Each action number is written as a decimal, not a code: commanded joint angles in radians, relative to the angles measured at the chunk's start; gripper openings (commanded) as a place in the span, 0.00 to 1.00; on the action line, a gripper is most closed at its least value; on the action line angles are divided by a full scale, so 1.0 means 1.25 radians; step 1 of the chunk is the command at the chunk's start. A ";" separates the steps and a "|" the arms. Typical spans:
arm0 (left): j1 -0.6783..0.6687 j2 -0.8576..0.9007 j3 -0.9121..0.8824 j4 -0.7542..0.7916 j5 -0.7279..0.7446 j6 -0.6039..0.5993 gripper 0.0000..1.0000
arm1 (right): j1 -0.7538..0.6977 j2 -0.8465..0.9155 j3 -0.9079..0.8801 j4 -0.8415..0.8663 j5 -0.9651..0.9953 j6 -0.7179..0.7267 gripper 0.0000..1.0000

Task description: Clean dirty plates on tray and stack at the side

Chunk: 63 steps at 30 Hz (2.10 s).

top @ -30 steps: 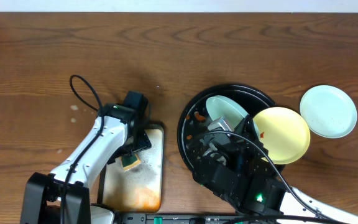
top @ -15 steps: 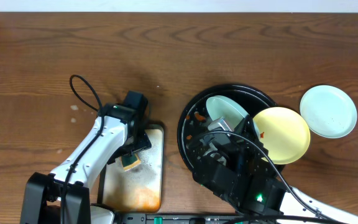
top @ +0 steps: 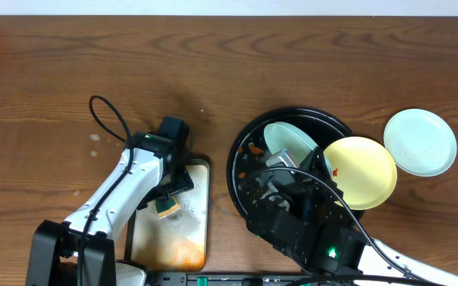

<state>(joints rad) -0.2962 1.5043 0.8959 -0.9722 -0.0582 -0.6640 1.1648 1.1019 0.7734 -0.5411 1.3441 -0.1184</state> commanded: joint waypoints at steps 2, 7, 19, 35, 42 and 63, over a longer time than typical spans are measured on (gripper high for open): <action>0.004 -0.002 -0.003 -0.005 -0.005 0.004 0.87 | 0.006 0.000 0.013 0.002 0.038 -0.002 0.01; 0.004 -0.002 -0.003 -0.005 -0.005 0.004 0.87 | 0.006 0.000 0.013 0.003 0.037 -0.002 0.01; 0.004 -0.002 -0.003 -0.005 -0.005 0.004 0.87 | -0.108 -0.005 0.018 0.002 -0.254 0.211 0.01; 0.004 -0.002 -0.003 -0.005 -0.005 0.004 0.88 | -0.839 -0.063 0.166 -0.121 -0.922 0.413 0.01; 0.004 -0.002 -0.003 -0.005 -0.005 0.004 0.87 | -1.194 -0.036 0.166 -0.118 -1.006 0.451 0.01; 0.004 -0.002 -0.003 -0.005 -0.005 0.004 0.87 | -1.491 0.254 0.165 -0.003 -1.062 0.480 0.07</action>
<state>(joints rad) -0.2962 1.5047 0.8959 -0.9722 -0.0582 -0.6640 -0.6918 1.4090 0.9657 -0.5663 0.0372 0.4683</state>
